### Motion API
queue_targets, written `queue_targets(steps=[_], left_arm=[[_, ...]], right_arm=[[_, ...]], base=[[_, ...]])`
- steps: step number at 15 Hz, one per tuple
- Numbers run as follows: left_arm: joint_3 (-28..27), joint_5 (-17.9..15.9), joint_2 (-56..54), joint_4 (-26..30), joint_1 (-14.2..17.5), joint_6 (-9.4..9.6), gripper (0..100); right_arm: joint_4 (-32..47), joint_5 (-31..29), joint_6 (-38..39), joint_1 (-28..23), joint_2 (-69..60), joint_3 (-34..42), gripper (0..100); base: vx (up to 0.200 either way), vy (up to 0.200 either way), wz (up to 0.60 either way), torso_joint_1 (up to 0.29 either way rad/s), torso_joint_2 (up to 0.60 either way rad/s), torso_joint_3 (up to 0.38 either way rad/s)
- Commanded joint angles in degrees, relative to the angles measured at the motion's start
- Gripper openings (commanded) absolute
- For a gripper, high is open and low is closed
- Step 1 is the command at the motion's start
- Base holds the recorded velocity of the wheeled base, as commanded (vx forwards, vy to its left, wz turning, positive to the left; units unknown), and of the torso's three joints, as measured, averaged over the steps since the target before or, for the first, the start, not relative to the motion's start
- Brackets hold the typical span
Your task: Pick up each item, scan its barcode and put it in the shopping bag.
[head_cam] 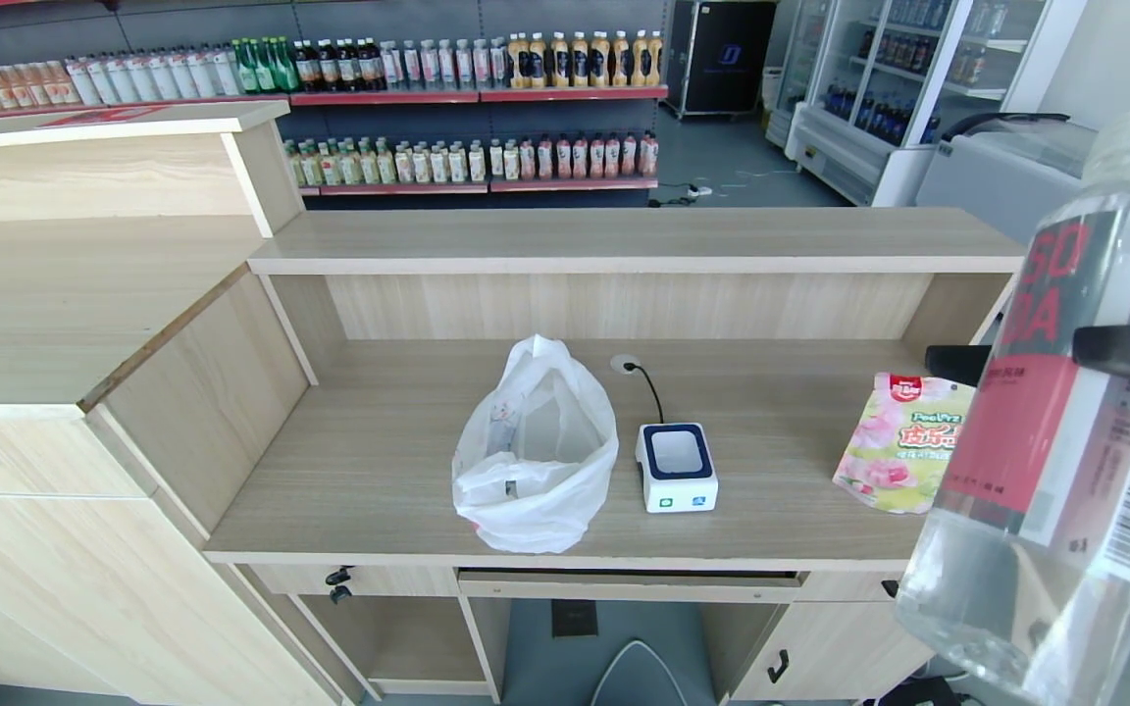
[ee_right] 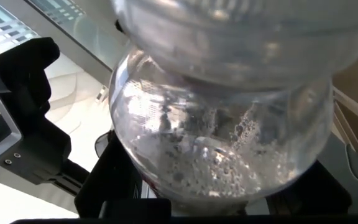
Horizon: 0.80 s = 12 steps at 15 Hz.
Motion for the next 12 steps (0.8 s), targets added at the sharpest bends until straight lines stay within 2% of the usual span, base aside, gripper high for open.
queue_targets(steps=[1,8,12], left_arm=[[0.01,0.01,-0.02,-0.01,0.00,-0.09,100],[0.01,0.01,-0.02,-0.01,0.00,0.00,100],[0.01,0.01,-0.02,-0.01,0.00,-0.09,100]], right_arm=[[0.02,0.01,-0.17,0.37,-0.27,0.59,0],[4.94,-0.07,-7.12,0.37,-0.18,0.76,0],[5.11,-0.16,-7.47,0.37,0.26,0.50,0]], base=[[0.000,0.000,0.00,0.000,0.00,0.000],[0.000,0.000,0.00,0.000,0.00,0.000],[0.000,0.000,0.00,0.000,0.00,0.000]])
